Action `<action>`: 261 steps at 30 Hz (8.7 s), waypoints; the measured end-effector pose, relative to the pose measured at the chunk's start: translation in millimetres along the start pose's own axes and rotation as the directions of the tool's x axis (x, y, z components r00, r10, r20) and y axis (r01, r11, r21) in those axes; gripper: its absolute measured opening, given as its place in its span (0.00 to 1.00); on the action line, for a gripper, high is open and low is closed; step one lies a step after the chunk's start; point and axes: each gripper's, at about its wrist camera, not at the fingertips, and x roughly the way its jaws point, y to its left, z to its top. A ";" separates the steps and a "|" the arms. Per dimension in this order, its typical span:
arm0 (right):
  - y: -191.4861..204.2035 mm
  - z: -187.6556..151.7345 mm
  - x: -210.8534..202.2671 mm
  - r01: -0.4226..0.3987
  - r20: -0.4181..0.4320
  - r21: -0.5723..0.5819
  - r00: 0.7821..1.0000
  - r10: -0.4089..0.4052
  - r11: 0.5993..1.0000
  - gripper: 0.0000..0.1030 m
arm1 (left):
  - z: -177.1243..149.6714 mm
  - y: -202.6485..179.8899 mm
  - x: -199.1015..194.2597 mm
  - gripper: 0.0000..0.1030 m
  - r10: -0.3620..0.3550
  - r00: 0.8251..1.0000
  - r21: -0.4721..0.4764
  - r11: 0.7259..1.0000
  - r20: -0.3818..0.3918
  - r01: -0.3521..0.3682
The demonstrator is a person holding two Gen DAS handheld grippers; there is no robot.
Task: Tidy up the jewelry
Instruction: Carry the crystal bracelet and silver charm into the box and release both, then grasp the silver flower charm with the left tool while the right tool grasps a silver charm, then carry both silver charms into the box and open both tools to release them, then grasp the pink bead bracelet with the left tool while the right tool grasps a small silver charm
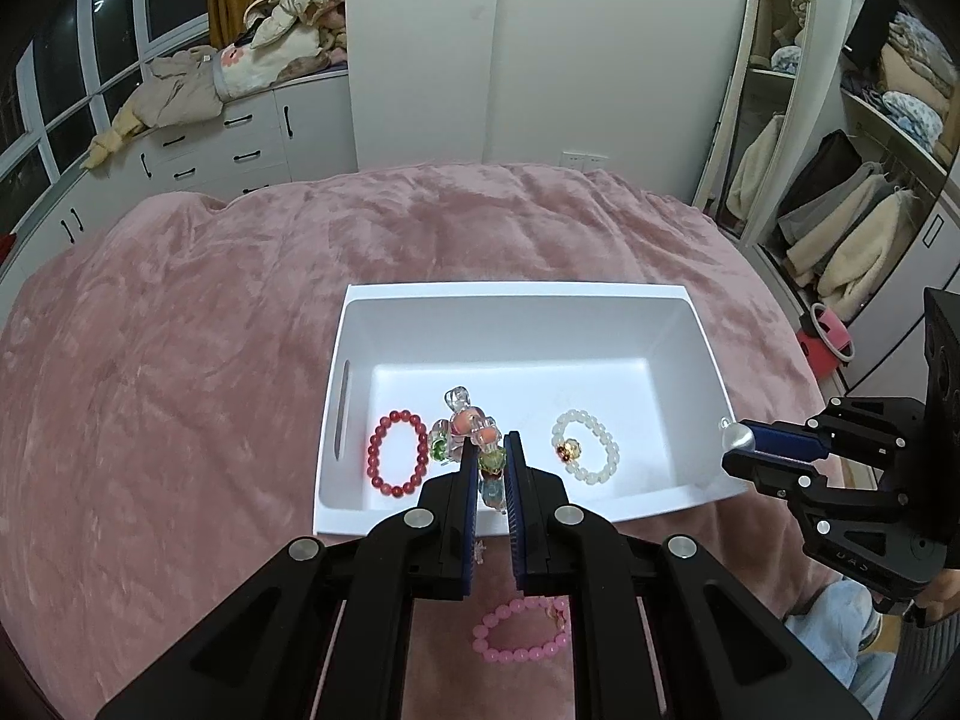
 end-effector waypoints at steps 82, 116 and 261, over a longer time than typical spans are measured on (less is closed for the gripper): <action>71.3 -54.1 79.3 -0.252 -0.234 -0.306 0.955 0.184 0.918 0.42 | -101.8 12.4 114.9 0.78 -0.030 0.977 -0.047 0.999 -0.212 0.021; 66.8 -61.2 81.9 -0.211 -0.247 -0.265 0.958 0.145 0.941 0.16 | -98.8 18.7 120.3 0.23 -0.049 0.972 -0.013 0.999 -0.231 0.047; 101.6 -59.6 148.7 -0.305 -0.284 -0.366 0.936 0.207 0.879 0.28 | -134.4 44.1 99.9 0.17 -0.015 0.971 -0.043 0.999 -0.237 0.005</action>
